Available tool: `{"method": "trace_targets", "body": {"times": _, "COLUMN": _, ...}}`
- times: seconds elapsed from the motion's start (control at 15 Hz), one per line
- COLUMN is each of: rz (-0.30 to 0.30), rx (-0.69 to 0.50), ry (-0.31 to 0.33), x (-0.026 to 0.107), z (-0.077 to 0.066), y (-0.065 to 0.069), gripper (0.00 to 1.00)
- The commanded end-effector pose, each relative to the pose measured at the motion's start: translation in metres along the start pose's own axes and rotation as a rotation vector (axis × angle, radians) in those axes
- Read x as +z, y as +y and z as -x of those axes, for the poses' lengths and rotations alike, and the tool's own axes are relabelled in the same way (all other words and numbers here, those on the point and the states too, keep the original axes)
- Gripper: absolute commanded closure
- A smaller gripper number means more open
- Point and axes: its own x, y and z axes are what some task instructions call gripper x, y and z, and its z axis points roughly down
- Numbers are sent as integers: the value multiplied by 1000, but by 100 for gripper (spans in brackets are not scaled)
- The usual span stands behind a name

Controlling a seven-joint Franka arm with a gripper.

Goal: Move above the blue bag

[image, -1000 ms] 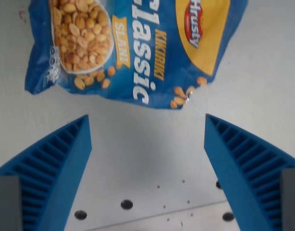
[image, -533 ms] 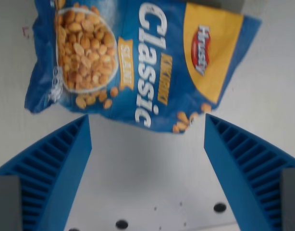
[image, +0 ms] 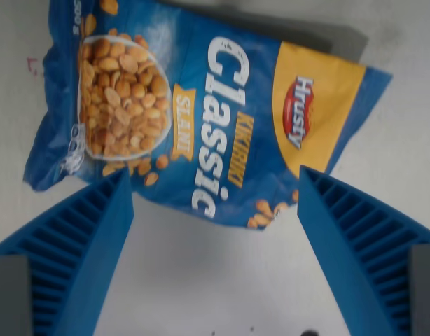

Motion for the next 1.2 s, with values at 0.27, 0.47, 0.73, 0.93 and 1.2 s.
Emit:
{"method": "trace_targets", "body": {"times": 0.27, "rz": -5, "rx": -116, "ry": -18, "x": 12, "z": -19, "y": 2, "gripper": 0}}
{"method": "trace_targets", "body": {"times": 0.47, "rz": -6, "rx": -124, "ry": -18, "x": 18, "z": -25, "y": 2, "gripper": 0}}
{"method": "trace_targets", "body": {"times": 0.73, "rz": -10, "rx": -122, "ry": -10, "x": 24, "z": -29, "y": 3, "gripper": 0}}
{"method": "trace_targets", "body": {"times": 0.93, "rz": -11, "rx": -119, "ry": -8, "x": 26, "z": -31, "y": 3, "gripper": 0}}
{"method": "trace_targets", "body": {"times": 1.2, "rz": -11, "rx": -110, "ry": -6, "x": 28, "z": -33, "y": 4, "gripper": 0}}
